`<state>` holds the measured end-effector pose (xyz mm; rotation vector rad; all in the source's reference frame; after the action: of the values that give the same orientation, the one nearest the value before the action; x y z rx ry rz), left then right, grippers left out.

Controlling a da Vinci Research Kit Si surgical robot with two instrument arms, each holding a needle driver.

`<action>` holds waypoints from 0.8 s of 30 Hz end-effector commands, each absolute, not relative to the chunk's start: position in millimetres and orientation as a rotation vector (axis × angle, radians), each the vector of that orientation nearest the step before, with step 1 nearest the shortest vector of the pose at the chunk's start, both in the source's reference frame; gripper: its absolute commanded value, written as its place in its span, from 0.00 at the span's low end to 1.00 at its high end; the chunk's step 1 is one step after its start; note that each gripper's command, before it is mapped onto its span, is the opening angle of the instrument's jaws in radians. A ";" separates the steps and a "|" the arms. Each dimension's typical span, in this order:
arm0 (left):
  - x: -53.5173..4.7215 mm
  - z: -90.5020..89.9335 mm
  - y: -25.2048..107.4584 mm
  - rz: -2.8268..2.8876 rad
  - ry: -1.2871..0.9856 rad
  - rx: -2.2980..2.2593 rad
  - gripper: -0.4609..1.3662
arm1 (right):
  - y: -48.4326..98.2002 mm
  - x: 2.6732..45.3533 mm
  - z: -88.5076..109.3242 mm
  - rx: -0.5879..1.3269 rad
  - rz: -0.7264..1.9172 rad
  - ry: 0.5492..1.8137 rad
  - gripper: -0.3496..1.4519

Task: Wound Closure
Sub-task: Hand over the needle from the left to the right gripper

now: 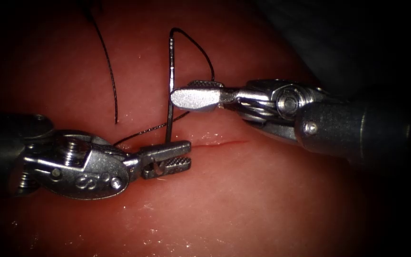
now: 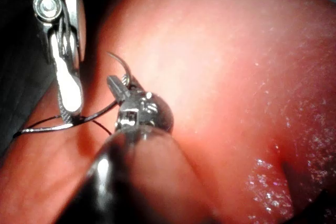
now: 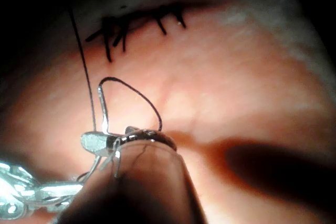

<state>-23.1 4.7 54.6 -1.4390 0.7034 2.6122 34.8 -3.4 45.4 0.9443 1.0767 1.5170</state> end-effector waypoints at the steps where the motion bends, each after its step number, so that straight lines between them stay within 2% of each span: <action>1: -23.3 54.5 4.7 2.614 0.700 -1.443 0.06 | -3.4 35.0 45.4 0.945 1.514 1.077 0.57; 6: -23.9 54.3 4.4 2.616 0.701 -1.459 0.06 | -3.5 35.7 45.6 0.979 1.493 1.069 0.55; 12: -24.0 54.2 4.6 2.617 0.706 -1.461 0.06 | -3.7 35.8 45.7 1.001 1.481 1.062 0.46; 21: -24.3 54.0 4.5 2.615 0.702 -1.471 0.06 | -3.8 36.0 45.7 1.004 1.487 1.060 0.40; 23: -24.5 53.9 4.5 2.615 0.700 -1.474 0.06 | -3.7 36.0 45.7 1.003 1.487 1.060 0.20; 24: -24.5 53.9 4.4 2.619 0.706 -1.475 0.06 | -3.7 36.0 45.7 1.003 1.487 1.057 0.06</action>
<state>-24.5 4.4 53.9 -1.4750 0.7084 2.6162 36.0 -3.7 45.7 1.0046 1.0537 1.4868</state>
